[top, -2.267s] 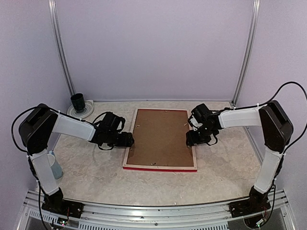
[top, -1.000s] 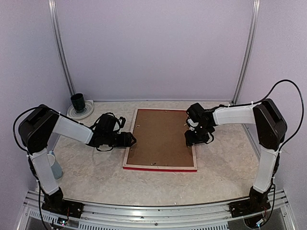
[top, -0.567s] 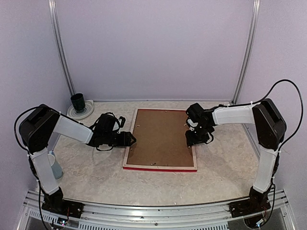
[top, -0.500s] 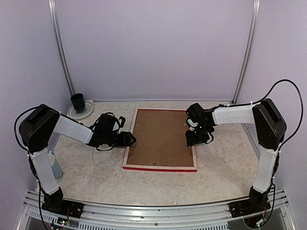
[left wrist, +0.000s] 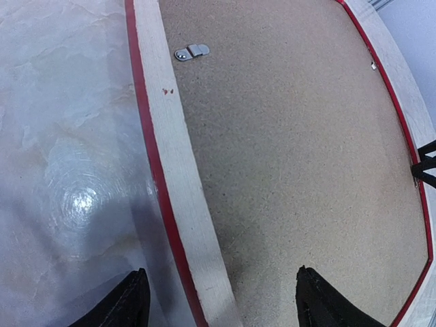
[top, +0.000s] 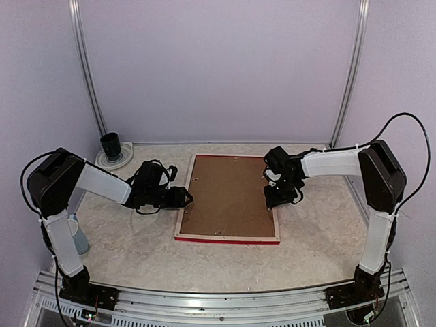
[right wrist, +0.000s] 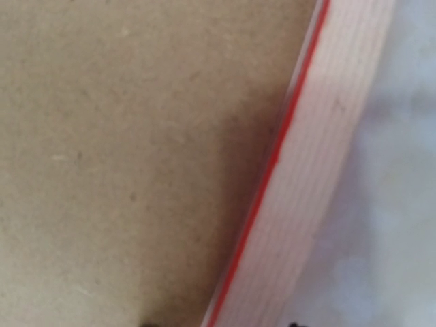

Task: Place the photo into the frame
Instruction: Press the fastener onto the backboard.

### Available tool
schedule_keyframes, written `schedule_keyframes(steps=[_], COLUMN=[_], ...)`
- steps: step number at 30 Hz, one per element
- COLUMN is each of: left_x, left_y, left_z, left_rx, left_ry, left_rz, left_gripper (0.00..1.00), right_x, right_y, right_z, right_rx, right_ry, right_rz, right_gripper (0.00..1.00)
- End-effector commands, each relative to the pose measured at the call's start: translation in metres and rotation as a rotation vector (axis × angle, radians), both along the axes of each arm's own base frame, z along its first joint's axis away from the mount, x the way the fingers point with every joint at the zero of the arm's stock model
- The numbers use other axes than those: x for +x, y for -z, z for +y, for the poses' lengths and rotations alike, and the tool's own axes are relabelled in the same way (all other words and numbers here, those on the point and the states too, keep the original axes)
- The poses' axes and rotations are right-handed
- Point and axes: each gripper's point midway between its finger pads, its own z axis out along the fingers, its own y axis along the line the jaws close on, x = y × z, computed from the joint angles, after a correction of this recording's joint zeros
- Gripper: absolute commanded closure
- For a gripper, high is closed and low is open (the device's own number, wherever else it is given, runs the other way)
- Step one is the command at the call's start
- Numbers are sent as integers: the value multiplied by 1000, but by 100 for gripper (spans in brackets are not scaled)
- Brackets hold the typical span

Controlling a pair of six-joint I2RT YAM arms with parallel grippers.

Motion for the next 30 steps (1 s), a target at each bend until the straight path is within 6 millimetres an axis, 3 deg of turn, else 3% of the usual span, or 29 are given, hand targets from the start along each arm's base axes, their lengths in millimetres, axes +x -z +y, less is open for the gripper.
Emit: schedule_keyframes(steps=[1, 23, 30], left_x=[-9, -9, -10], left_y=[24, 25, 25], left_z=[10, 14, 13], left_rx=[27, 11, -4], left_ry=[-15, -31, -32], left_rz=[67, 75, 79], left_gripper=[27, 28, 28], right_x=[-17, -33, -35], right_y=[21, 30, 25], right_z=[-11, -18, -14], right_rx=[-95, -149, -143], right_ry=[-39, -127, -169], right_rz=[80, 148, 164], right_gripper=[58, 66, 80])
